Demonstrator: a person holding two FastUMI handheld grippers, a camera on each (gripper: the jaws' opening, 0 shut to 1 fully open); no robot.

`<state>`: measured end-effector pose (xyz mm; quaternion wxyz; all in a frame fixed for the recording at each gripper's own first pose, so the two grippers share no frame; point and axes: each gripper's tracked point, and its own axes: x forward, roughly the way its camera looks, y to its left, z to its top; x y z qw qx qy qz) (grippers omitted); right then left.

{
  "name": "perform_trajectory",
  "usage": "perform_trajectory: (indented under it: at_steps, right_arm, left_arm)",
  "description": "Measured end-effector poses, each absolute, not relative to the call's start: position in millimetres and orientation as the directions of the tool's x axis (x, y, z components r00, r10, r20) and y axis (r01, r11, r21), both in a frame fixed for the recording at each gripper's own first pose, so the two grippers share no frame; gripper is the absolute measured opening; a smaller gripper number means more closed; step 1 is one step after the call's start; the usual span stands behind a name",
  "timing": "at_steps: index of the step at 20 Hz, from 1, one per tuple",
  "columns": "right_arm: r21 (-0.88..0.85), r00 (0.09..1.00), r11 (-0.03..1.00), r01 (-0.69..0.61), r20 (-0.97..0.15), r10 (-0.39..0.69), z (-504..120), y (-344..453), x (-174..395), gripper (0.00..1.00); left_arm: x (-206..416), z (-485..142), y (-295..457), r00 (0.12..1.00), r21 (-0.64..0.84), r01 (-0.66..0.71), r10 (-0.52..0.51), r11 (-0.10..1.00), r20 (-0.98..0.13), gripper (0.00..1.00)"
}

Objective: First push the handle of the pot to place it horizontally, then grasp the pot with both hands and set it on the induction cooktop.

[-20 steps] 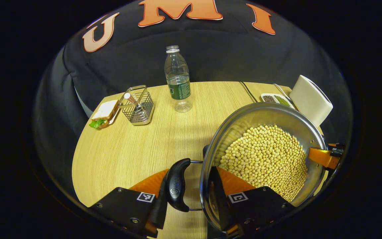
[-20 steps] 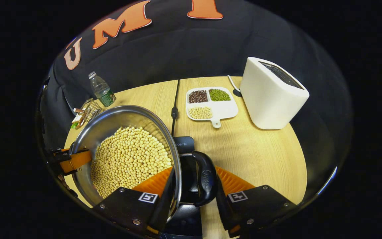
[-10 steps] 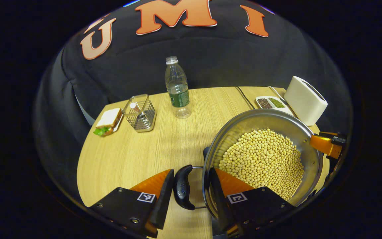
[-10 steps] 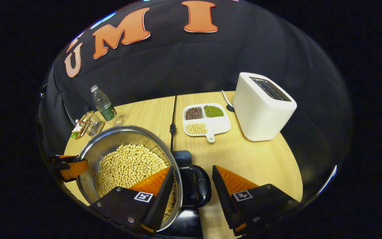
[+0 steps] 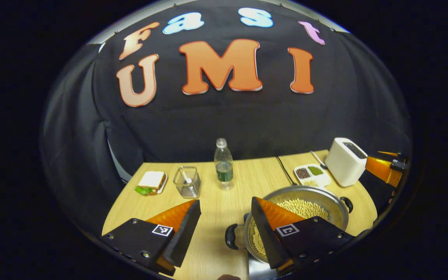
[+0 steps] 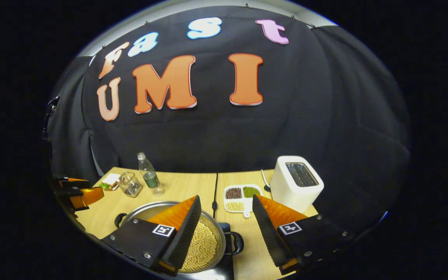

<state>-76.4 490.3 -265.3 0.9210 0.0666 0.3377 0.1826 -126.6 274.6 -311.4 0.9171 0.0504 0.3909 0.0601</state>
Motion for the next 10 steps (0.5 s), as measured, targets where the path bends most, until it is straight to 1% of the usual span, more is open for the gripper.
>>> perform_trajectory:
  at_steps: [3, 5, 8, 10]
  right_arm:
    - [0.241, 0.770, 0.910, -0.337, -0.485, 0.414, -205, 492, -66, 0.83]
    - [0.232, 0.802, 0.899, -0.372, -0.407, 0.437, -165, 492, -62, 0.85]
    - [0.213, 0.836, 0.887, -0.410, -0.299, 0.459, -109, 496, -61, 0.88]
    - [0.231, 0.841, 0.877, -0.421, -0.265, 0.473, -86, 497, -68, 0.92]
  left_arm:
    - [-113, -231, 290, 0.789, 0.138, -0.129, 0.186, 0.982, -0.585, 0.80]
    - [-110, -184, 297, 0.838, 0.136, -0.174, 0.219, 0.975, -0.499, 0.81]
    - [-109, -126, 302, 0.892, 0.082, -0.249, 0.261, 0.965, -0.369, 0.80]
    - [-120, -95, 304, 0.909, 0.077, -0.275, 0.286, 0.958, -0.305, 0.80]
